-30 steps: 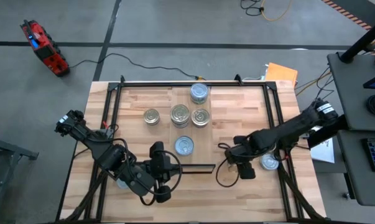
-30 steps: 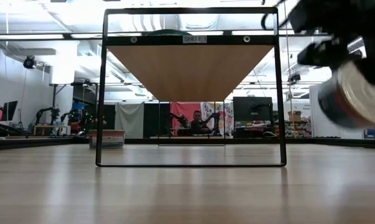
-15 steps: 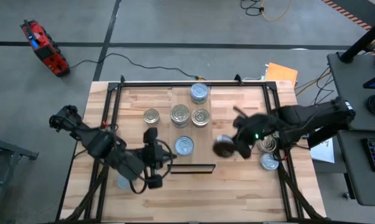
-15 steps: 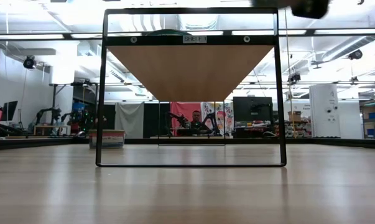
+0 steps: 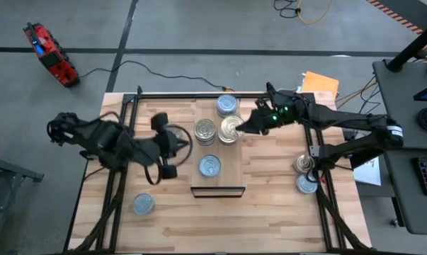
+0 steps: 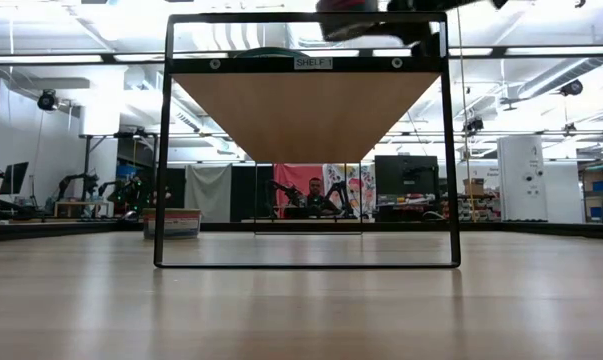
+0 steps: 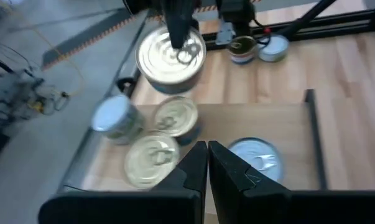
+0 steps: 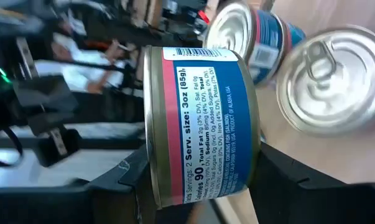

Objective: Stack canned seafood by type on shelf
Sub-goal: Stack the blue-pink tuna can on top of the blue-pink tuna can on the shelf aligned with the other blue-pink tuna can

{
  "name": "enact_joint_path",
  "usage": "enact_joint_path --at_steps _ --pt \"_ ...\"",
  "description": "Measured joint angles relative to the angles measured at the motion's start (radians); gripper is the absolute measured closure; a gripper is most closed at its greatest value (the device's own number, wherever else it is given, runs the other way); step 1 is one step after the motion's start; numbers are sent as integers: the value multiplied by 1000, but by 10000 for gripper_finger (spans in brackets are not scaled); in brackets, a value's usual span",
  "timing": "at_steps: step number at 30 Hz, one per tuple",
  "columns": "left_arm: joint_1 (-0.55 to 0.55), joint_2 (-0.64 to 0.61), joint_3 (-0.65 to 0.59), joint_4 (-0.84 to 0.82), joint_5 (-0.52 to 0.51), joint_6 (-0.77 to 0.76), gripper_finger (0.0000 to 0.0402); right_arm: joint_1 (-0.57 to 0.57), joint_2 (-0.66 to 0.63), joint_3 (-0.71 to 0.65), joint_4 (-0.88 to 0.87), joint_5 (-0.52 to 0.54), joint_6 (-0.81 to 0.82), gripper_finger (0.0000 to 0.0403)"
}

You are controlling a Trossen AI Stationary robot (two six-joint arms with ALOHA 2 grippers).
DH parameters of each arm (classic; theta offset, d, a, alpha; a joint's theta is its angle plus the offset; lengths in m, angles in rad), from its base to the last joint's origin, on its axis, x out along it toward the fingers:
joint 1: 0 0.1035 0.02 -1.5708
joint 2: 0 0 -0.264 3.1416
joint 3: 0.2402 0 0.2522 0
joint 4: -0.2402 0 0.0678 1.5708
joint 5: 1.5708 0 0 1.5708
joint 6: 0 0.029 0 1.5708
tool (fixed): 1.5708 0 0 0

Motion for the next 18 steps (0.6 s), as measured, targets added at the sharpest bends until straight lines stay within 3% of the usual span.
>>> enact_joint_path --at_steps 4,9,14,18 --pt "41 -58 0 4 0 94 401 -49 39 -42 134 -49 94 221" --pt "88 -112 0 4 19 171 401 -67 58 -50 132 -56 107 221" --pt "145 -148 -21 41 135 262 401 -67 57 -69 130 -51 107 221" --pt "205 -180 -107 154 219 345 401 -67 57 -112 136 -41 126 221"
